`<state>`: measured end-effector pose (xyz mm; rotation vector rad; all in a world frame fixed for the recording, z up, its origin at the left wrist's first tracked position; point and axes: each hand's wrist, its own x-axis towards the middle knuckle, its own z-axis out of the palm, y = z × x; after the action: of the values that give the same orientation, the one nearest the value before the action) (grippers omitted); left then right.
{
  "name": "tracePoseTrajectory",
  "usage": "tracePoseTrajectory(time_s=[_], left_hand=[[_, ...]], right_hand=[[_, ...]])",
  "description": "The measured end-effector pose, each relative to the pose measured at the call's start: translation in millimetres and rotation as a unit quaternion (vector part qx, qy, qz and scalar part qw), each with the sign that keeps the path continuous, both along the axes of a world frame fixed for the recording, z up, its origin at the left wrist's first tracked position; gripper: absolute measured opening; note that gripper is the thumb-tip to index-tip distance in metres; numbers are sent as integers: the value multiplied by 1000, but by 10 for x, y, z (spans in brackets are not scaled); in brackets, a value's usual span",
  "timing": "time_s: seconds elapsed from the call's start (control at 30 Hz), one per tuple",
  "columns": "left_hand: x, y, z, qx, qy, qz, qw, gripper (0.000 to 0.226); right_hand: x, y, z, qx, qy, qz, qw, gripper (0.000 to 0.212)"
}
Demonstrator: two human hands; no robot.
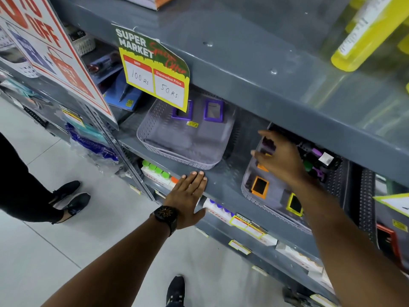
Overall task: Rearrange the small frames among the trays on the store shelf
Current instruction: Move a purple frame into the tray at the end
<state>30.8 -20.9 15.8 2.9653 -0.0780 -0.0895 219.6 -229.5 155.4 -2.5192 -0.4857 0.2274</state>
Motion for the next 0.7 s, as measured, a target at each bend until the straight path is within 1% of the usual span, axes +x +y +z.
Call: tracePoseTrajectory(time_s=[0.07, 0.1, 0.17, 0.23, 0.33, 0.37, 0.53, 0.6, 0.7], left_hand=[[-4, 16, 7, 10, 3, 1, 1000, 89], [-3, 15, 13, 11, 5, -1, 1000, 90], [-10, 23, -1, 7, 5, -6, 1000, 90], [-16, 19, -28, 4, -2, -7, 1000, 91], [-19, 17, -71, -11, -29, -4, 1000, 90], [-28, 12, -85, -17, -44, -2, 999, 89], [-31, -5, -170, -28, -80, 5, 996, 89], [-27, -4, -206, -29, -82, 10, 996, 91], [-27, -4, -230, -33, -85, 13, 996, 93]], right_hand=[[93, 286, 158, 6, 35, 7, 999, 56], [146, 411, 199, 7, 55, 36, 998, 52], [246, 673, 255, -22, 37, 116, 992, 49], [370, 922, 279, -22, 17, 160, 987, 54], [551, 1226, 226, -83, 55, 227, 969, 54], [601, 1320, 216, -94, 62, 247, 963, 57], [946, 1613, 44, -154, -14, 318, 935, 93], [1071, 1715, -29, -173, -32, 331, 927, 95], [1244, 1834, -119, -187, -44, 338, 921, 87]])
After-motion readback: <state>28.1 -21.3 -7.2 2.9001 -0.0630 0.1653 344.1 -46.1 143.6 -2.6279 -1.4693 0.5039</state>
